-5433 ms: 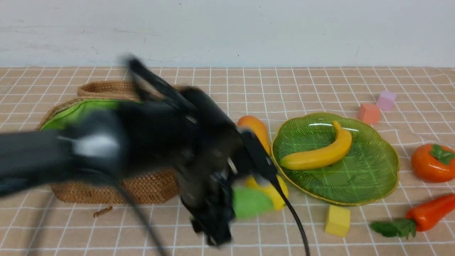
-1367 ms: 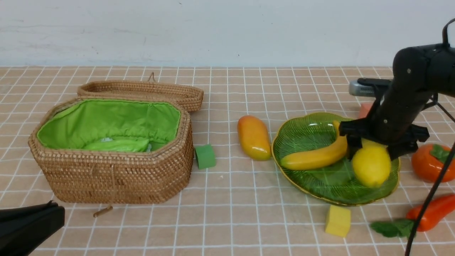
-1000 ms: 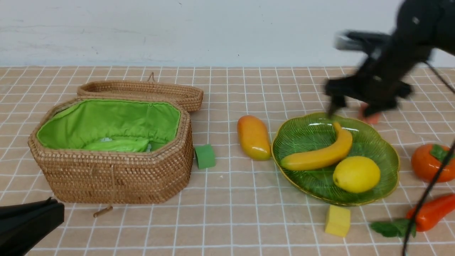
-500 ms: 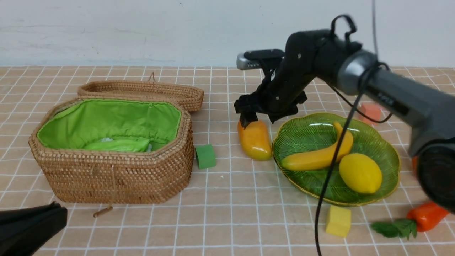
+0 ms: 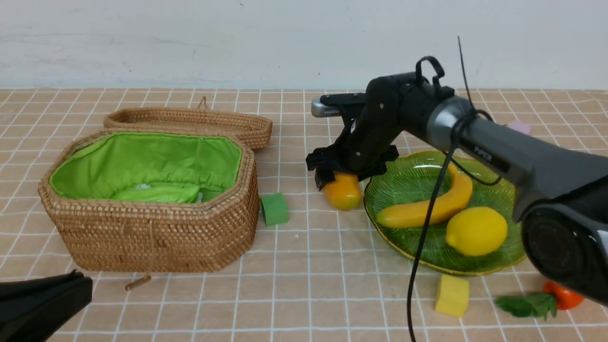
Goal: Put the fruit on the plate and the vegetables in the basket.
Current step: Use the right arm to grab a mango and put it into the right plate
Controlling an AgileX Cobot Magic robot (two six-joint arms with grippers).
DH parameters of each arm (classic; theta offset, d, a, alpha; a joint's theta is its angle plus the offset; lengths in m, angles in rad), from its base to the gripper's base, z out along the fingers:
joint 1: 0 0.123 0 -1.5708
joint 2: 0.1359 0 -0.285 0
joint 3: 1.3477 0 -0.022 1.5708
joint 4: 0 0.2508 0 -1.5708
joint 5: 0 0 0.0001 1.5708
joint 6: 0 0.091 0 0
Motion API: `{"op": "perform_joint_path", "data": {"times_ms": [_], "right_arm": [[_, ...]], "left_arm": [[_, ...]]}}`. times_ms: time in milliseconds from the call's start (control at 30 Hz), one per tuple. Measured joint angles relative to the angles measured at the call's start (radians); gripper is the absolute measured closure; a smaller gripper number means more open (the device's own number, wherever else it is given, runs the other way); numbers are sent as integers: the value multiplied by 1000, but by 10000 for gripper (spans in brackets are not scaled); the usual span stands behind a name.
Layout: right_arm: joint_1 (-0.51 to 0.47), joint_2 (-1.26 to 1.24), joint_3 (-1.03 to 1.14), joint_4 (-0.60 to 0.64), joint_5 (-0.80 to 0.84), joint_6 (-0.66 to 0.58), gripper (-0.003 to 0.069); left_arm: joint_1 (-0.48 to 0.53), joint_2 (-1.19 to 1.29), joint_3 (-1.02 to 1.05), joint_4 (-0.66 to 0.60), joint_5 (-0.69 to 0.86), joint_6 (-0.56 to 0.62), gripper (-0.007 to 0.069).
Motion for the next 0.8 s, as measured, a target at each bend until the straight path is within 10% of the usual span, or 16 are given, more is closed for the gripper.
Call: {"op": "perform_joint_path", "data": {"times_ms": [400,800], "right_arm": [[0,-114,0,13,90,-1,105],[-106,-531,229,-226,344,15,105]], "left_arm": [[0,0,1,-1,-1,0,634],[0,0,1,-14,-9,0,631]]}}
